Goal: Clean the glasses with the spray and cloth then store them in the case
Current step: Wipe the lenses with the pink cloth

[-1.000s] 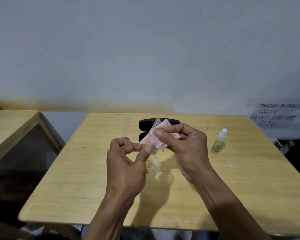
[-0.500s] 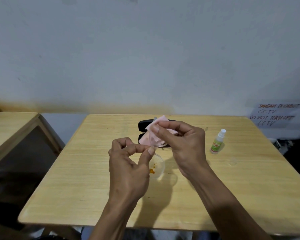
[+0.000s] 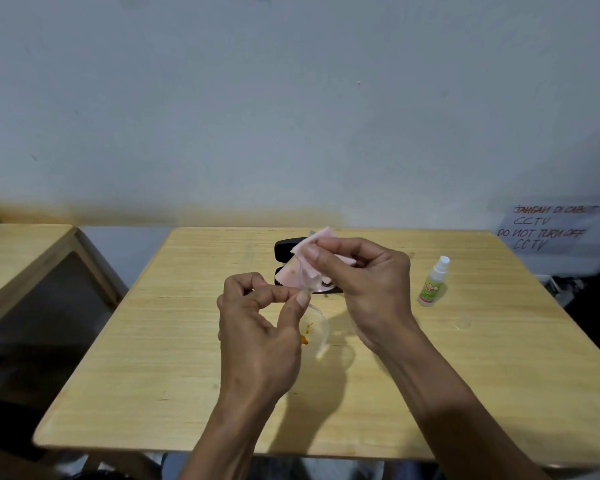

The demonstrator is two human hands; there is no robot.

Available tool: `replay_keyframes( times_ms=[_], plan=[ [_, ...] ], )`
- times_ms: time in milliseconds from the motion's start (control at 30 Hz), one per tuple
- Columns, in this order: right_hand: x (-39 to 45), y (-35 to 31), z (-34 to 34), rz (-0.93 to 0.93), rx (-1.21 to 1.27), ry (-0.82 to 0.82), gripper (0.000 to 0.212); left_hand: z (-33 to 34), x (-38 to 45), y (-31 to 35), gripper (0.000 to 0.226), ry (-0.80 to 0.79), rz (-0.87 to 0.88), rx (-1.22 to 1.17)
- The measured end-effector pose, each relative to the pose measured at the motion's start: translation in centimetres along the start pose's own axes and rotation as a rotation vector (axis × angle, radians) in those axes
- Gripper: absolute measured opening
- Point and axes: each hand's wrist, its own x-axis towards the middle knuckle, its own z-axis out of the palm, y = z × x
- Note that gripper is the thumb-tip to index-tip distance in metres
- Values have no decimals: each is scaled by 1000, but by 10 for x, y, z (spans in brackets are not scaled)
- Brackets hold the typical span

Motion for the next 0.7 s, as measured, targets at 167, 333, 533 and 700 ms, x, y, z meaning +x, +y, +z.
replay_keyframes(
  times_ms=[167,333,533,700],
  plan=[
    [-11,6,-8,-20,-80,10,14,-2,3,5,9,15,-33,-67],
    [-9,5,-6,-22,-65,1,15,0,0,4,10,-29,53,47],
    [3,-2,-1,2,90,23,11,3,0,4,10,23,15,-8],
    [-9,5,-16,-16,-9,-5,18,4,3,3,9,41,-29,-86]
  ],
)
